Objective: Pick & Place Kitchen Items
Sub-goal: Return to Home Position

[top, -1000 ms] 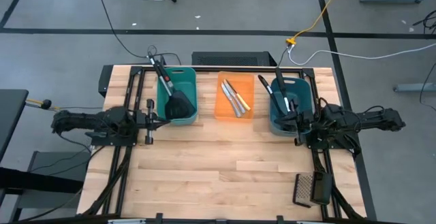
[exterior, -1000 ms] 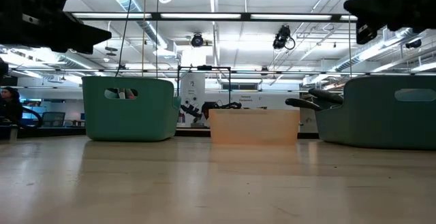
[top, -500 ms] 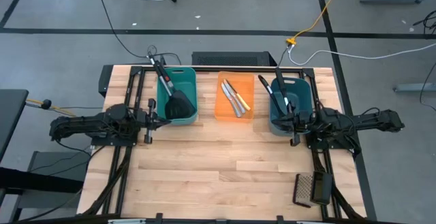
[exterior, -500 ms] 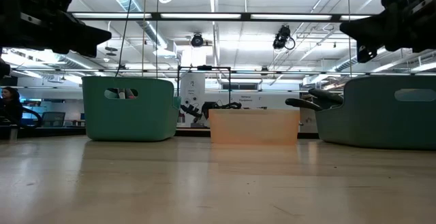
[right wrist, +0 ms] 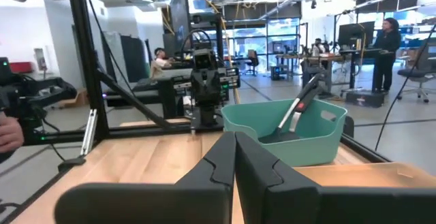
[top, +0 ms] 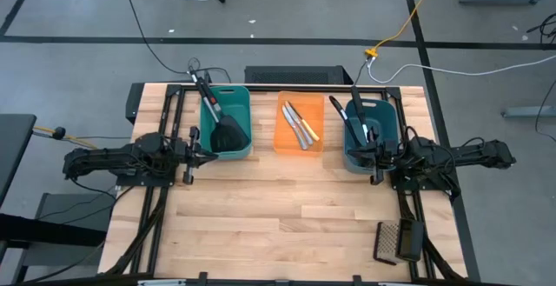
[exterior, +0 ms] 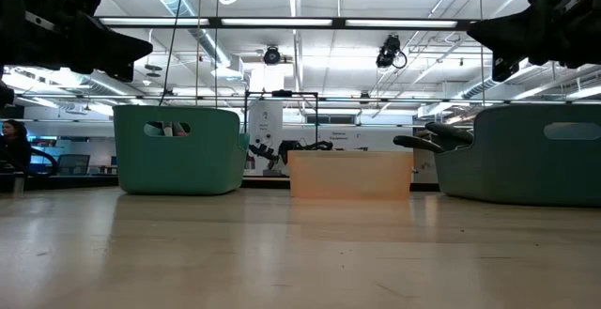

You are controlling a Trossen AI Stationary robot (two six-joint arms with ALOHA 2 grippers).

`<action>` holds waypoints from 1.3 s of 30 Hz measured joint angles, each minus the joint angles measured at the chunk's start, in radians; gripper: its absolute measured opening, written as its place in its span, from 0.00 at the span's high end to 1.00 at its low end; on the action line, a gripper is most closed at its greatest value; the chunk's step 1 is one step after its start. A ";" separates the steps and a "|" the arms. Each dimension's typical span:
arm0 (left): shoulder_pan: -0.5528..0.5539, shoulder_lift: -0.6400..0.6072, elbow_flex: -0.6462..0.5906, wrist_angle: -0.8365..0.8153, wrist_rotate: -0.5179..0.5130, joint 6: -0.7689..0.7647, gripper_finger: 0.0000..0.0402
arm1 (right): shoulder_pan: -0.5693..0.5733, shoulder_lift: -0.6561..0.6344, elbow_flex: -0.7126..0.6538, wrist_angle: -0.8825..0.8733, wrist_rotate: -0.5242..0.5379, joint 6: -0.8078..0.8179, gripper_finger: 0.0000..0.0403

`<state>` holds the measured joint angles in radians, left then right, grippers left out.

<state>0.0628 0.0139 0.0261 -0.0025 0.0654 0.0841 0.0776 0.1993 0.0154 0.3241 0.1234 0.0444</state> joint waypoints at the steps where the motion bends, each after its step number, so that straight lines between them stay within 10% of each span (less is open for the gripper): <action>1: 0.000 0.000 0.000 0.000 0.000 -0.001 0.93 | 0.000 0.000 0.000 0.000 0.000 0.000 0.97; 39: 0.000 0.000 0.000 0.001 0.000 -0.085 0.93 | 0.000 0.000 0.001 0.000 -0.008 -0.002 0.97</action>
<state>0.0628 0.0139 0.0257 -0.0017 0.0650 -0.0006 0.0776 0.1993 0.0166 0.3241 0.1154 0.0429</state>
